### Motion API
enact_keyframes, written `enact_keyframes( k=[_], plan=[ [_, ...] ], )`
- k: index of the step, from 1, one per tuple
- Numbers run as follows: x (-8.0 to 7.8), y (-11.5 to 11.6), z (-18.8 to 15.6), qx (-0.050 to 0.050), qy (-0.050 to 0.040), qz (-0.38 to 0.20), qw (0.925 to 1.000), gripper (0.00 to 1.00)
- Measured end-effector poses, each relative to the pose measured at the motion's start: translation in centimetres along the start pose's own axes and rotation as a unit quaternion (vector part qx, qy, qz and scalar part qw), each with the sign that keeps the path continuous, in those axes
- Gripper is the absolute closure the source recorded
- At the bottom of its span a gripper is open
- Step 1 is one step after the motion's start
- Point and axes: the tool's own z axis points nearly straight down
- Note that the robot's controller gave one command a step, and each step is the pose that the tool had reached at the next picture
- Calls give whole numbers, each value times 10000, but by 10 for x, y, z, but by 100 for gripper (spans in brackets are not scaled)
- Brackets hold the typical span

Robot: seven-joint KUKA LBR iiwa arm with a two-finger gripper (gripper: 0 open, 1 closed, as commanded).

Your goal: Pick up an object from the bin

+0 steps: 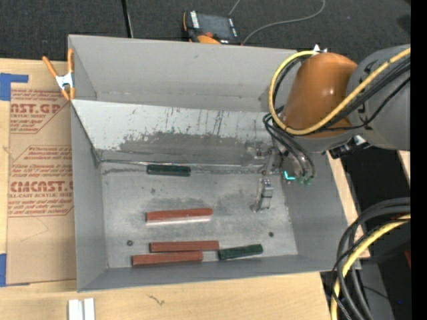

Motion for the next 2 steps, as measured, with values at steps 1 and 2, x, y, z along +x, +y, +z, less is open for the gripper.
enact_keyframes(
  k=[1, 2],
  plan=[
    [27, 98, 100, -13, 6, -602, 9982, 0],
    [25, 94, 96, -1, -32, -571, 9984, 100]
  ],
)
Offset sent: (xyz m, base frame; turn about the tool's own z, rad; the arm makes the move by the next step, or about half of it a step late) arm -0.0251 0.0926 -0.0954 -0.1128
